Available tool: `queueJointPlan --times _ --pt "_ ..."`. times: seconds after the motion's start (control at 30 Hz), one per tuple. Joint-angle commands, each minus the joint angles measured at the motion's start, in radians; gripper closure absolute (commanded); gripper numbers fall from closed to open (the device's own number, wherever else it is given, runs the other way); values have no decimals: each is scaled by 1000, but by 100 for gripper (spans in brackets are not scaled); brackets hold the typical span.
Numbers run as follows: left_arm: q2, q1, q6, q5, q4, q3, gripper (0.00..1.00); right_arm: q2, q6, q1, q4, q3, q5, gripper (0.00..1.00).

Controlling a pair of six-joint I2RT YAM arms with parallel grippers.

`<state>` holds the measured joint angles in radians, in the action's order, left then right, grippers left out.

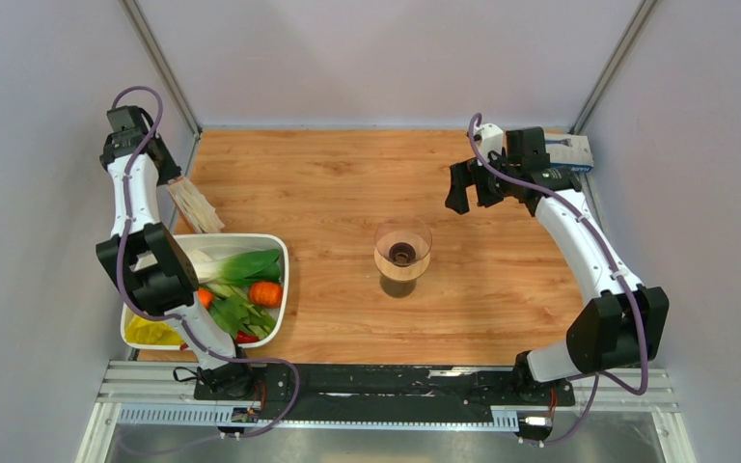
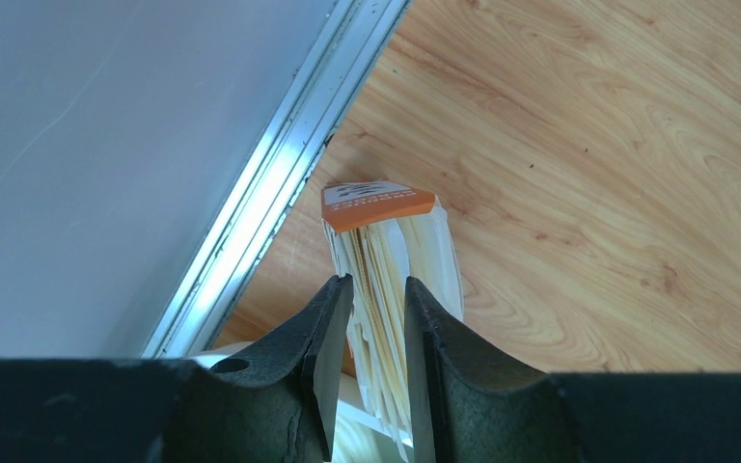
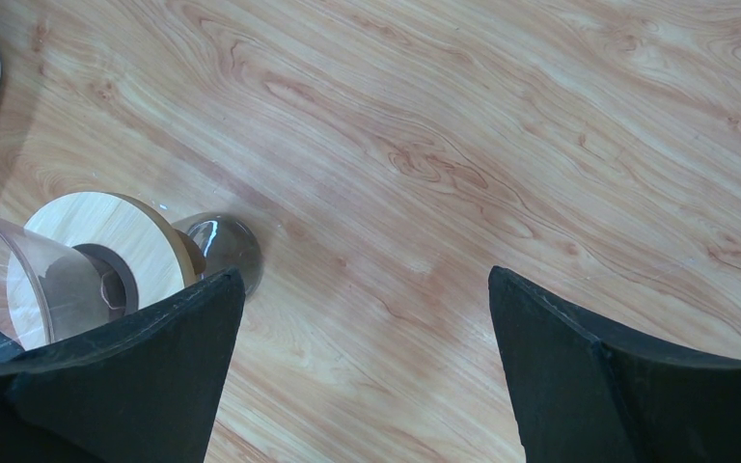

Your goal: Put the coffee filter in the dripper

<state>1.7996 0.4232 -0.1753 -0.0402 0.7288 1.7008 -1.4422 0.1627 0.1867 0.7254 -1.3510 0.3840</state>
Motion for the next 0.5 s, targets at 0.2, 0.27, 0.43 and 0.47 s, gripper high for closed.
queueJointPlan --times 0.2,0.27,0.43,0.47 --pt "23 10 -3 17 -12 31 63 -6 -8 1 -5 -39 1 0" --pt "24 11 -5 17 -15 30 64 -7 -8 1 -6 -39 4 0" --pt "32 10 -10 15 -18 29 65 -9 -9 1 -5 -37 7 0" --pt "34 10 -10 14 -18 30 66 -9 -9 1 -5 -37 8 0"
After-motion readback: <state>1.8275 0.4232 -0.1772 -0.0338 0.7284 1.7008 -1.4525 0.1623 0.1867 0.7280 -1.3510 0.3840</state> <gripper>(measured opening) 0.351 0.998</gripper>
